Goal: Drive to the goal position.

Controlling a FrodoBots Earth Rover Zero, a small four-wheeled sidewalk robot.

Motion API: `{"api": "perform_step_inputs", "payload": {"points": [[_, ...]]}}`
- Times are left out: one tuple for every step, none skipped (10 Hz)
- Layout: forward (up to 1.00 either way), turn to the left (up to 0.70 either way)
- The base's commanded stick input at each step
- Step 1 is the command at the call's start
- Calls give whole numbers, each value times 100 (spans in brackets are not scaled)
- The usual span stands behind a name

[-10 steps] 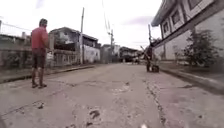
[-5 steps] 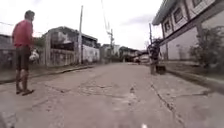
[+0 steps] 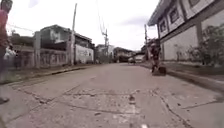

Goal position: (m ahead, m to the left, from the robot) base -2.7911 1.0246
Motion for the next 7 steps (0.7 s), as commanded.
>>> {"api": "perform_step_inputs", "payload": {"points": [[100,0],[100,0],[100,-17],[100,-38],[100,-32],[100,-11],[100,0]]}}
